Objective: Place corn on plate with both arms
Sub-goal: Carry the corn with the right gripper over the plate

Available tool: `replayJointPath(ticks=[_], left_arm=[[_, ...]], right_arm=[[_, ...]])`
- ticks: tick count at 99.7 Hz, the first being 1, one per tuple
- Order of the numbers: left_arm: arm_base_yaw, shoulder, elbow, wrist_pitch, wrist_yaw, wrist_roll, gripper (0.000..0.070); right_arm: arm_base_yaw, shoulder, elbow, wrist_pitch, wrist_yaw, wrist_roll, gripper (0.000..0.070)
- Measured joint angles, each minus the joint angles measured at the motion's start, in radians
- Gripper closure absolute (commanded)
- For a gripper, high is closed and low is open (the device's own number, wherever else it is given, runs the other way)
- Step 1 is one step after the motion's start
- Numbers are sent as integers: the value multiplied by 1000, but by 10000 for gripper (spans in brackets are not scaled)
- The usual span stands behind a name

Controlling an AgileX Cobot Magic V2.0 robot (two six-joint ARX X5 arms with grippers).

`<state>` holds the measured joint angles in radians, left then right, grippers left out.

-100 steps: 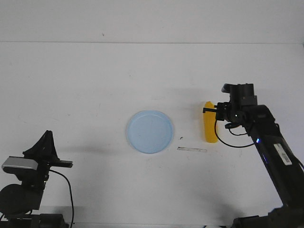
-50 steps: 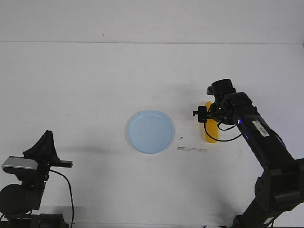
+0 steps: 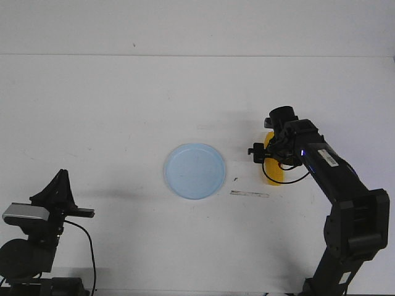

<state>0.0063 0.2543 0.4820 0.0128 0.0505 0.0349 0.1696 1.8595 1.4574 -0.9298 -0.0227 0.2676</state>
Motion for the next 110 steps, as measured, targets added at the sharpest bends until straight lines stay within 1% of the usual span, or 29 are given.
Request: replayJointPath(ticks=[27,34,61,72,91,110], left_arm=[[0,0,0,0,0,0,699],[0,0,0,0,0,0,699],[0,0,0,0,0,0,699],[0,0,0,0,0,0,699],[0,0,0,0,0,0,699],[0,0,0,0,0,0,699]], right_arm=[[0,0,3,3,2,-2,359],[0,0,11,0,1,-2,371],[30,0,135,-40,-2,-2,378],[84,0,192,-45,-22,-3,378],[235,0,202,-38,-143,-25,378],[380,14,202,19,-159,-44,378]])
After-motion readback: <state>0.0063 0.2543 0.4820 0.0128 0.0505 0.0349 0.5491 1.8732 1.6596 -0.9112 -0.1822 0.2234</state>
